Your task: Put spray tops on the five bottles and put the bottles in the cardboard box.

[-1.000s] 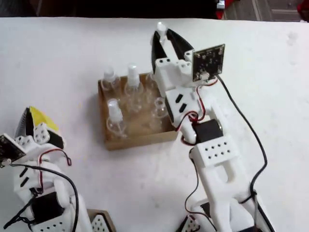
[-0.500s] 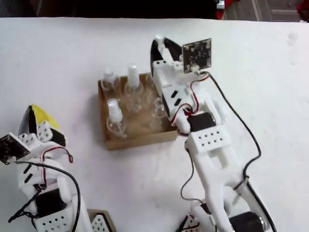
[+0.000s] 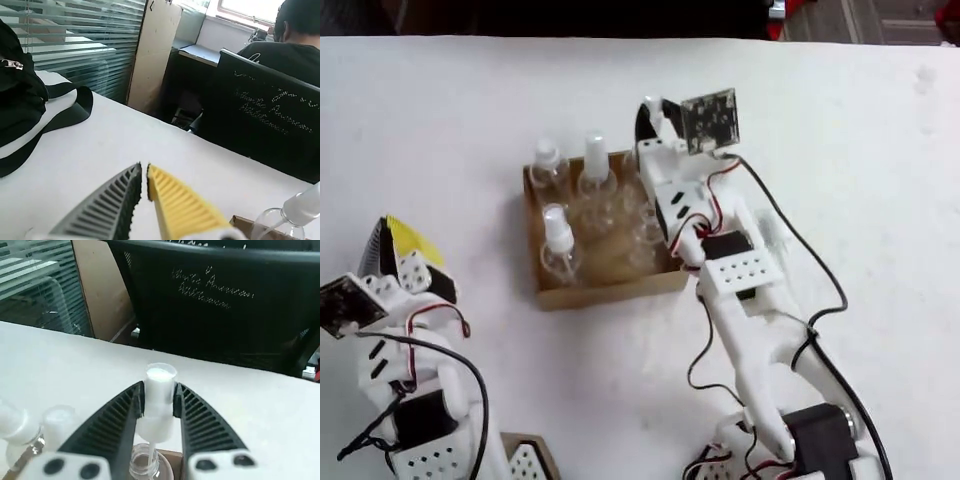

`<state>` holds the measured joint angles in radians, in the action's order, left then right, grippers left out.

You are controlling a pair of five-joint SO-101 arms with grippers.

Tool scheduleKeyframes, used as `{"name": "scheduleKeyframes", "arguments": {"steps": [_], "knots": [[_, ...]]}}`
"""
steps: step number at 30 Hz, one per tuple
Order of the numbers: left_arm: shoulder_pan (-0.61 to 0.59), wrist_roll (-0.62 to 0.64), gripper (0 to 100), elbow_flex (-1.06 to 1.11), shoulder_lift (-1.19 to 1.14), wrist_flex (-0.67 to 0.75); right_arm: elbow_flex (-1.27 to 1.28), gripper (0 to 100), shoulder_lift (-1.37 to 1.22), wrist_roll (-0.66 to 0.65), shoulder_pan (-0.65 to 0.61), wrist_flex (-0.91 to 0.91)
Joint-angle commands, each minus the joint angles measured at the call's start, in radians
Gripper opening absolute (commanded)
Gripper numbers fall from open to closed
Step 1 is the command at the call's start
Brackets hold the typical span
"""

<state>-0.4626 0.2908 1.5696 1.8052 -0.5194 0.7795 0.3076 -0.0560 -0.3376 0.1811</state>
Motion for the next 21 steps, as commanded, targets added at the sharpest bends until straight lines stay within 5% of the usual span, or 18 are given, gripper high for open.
{"name": "scheduleKeyframes", "arguments": {"steps": [1,21], "knots": [[0.058,-0.08,2,-0.008,0.012,0.02,0.037,1.6,0.002,-0.041,0.002,0.116],[0.062,-0.086,2,-0.006,0.012,0.018,0.149,1.6,0.002,-0.043,-0.018,0.147]]}}
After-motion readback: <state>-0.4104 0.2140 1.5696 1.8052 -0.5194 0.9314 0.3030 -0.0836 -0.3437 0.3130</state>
